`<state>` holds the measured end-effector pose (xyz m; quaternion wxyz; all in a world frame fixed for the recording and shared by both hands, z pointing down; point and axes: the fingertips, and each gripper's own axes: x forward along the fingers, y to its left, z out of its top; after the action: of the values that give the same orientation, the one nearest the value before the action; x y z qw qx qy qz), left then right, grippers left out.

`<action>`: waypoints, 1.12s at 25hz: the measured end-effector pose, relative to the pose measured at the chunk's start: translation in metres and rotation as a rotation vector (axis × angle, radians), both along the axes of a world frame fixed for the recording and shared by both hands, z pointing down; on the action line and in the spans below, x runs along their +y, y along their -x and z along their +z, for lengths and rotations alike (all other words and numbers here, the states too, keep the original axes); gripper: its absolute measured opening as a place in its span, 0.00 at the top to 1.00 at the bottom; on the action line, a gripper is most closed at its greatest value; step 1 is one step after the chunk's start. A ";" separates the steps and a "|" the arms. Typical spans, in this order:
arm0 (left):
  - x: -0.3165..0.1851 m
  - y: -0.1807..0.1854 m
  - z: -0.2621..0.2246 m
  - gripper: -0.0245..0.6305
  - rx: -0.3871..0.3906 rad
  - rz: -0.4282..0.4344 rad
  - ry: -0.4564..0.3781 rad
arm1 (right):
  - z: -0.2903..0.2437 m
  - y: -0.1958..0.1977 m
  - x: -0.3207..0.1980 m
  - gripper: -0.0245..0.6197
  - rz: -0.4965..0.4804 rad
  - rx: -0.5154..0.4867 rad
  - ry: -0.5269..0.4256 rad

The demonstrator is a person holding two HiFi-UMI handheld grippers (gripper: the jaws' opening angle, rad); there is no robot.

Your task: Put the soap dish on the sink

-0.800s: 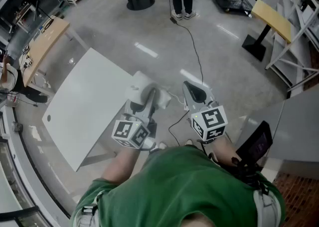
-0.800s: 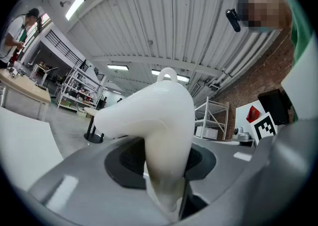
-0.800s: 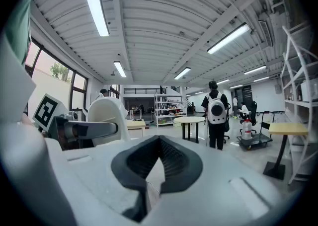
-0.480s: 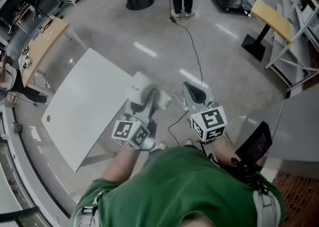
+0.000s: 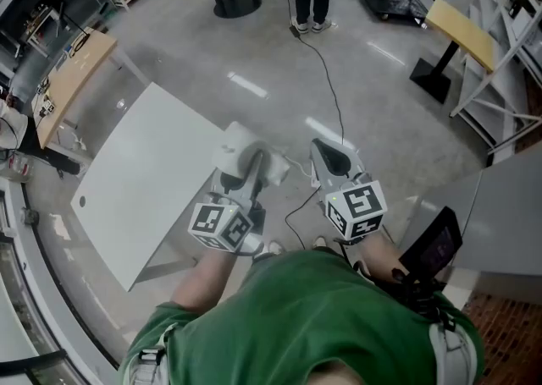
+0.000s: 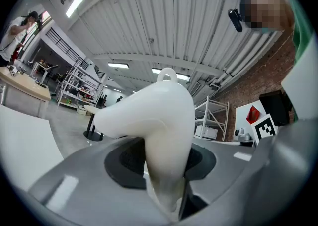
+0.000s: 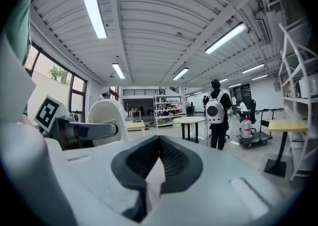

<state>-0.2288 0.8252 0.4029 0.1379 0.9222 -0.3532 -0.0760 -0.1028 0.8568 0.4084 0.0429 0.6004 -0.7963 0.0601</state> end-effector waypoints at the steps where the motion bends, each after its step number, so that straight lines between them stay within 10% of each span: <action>1: 0.000 -0.001 0.000 0.73 -0.002 0.001 0.001 | 0.000 -0.002 0.001 0.96 0.005 -0.002 -0.002; 13: -0.005 -0.067 0.003 0.73 -0.031 -0.014 0.016 | 0.008 -0.083 -0.001 0.96 0.042 -0.032 0.012; 28: 0.003 -0.072 -0.001 0.73 -0.042 -0.104 -0.007 | 0.006 -0.095 -0.006 0.96 -0.014 -0.062 -0.027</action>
<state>-0.1567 0.8279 0.4024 0.1232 0.9044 -0.4032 -0.0650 -0.0073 0.8504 0.4143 0.0102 0.5931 -0.8022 0.0677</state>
